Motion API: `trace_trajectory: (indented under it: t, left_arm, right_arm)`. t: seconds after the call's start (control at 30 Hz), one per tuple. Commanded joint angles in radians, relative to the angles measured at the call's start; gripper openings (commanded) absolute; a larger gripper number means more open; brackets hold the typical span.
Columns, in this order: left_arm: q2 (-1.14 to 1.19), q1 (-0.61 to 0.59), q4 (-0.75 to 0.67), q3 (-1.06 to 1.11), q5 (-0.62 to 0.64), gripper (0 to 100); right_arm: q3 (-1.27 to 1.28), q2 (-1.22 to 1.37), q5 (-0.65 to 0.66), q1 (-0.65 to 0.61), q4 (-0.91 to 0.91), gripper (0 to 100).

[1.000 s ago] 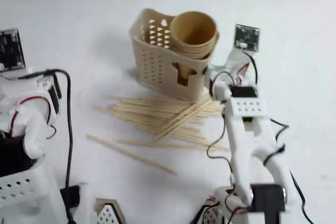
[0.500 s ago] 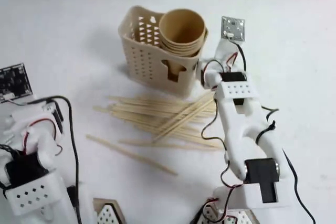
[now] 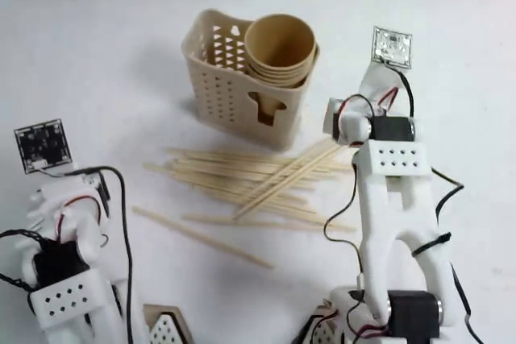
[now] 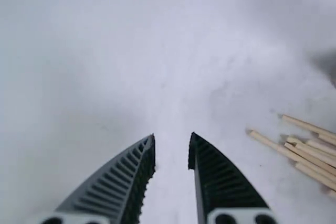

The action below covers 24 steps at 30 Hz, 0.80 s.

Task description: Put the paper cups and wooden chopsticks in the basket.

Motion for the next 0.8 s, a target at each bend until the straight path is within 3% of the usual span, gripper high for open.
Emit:
trace_trajectory:
  t: [0.0, 0.17, 0.37, 0.77]
  left_arm:
    - [-0.016, -0.010, -0.089, 0.058, -0.012, 12]
    - [-0.016, -0.010, -0.100, 0.092, -0.015, 12]
    - [-0.016, -0.010, -0.117, 0.114, -0.066, 12]
    - [-0.036, -0.010, -0.141, 0.137, -0.069, 12]
  right_arm:
    - [-0.061, 0.070, -0.011, 0.001, 0.008, 3.9]
    - [-0.196, 0.252, -0.172, -0.007, 0.094, 13.2]
    - [-0.365, 0.460, -0.425, -0.015, 0.162, 14.5]
    - [-0.520, 0.727, -0.457, -0.016, 0.165, 14.5]
